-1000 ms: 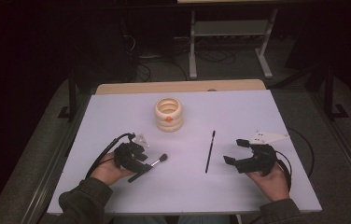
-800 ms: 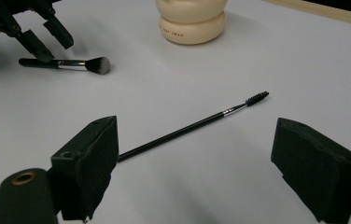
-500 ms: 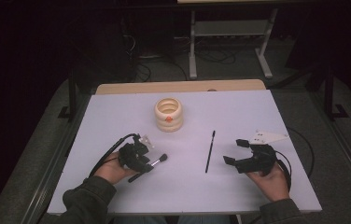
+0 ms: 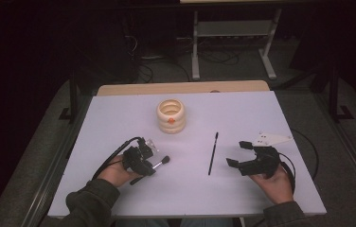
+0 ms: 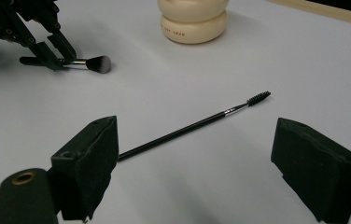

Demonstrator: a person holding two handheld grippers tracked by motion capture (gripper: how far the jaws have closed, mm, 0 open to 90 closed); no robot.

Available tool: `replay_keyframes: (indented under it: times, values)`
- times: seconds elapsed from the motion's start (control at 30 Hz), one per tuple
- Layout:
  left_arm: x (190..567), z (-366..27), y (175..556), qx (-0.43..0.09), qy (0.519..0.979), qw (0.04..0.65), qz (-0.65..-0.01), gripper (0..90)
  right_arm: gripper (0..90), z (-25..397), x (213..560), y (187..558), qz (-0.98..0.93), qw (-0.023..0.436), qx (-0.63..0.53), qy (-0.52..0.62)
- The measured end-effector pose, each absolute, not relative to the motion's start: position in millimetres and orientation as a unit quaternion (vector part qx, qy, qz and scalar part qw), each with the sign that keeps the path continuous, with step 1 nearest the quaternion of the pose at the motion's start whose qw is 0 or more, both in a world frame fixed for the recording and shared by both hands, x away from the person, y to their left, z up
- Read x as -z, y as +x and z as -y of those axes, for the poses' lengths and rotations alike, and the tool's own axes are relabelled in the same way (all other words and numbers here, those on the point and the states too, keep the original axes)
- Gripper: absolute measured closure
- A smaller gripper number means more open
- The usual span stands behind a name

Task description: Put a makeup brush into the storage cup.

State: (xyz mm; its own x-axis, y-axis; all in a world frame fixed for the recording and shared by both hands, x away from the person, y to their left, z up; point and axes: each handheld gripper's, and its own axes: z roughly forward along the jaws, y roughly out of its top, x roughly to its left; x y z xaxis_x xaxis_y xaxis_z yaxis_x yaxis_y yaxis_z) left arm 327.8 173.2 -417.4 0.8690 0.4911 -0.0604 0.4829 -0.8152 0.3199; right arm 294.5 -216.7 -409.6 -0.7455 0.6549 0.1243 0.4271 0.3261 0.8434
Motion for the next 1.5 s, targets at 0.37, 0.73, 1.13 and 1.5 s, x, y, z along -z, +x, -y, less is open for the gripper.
replay_keyframes:
  times: [0.37, 0.73, 1.13, 1.5]
  values:
    - [416.1, -164.9, 326.4, -0.031, 0.955, 0.135, -0.263, 77.8, 14.0, 215.3, 409.9, 294.6, -0.809, 0.121, -0.47, 0.332]
    - [414.9, -161.3, 328.6, -0.028, 0.959, 0.12, -0.256, 79.2, 14.0, 216.8, 409.8, 294.1, -0.807, 0.118, -0.474, 0.33]
    - [401.9, -170.6, 330.3, -0.028, 0.95, 0.166, -0.262, 79.3, 14.0, 211.6, 410.6, 294.3, -0.811, 0.11, -0.472, 0.326]
    - [383.2, -178.3, 326.6, -0.032, 0.939, 0.22, -0.262, 79.3, 14.1, 209.7, 408.0, 293.2, -0.809, 0.104, -0.48, 0.324]
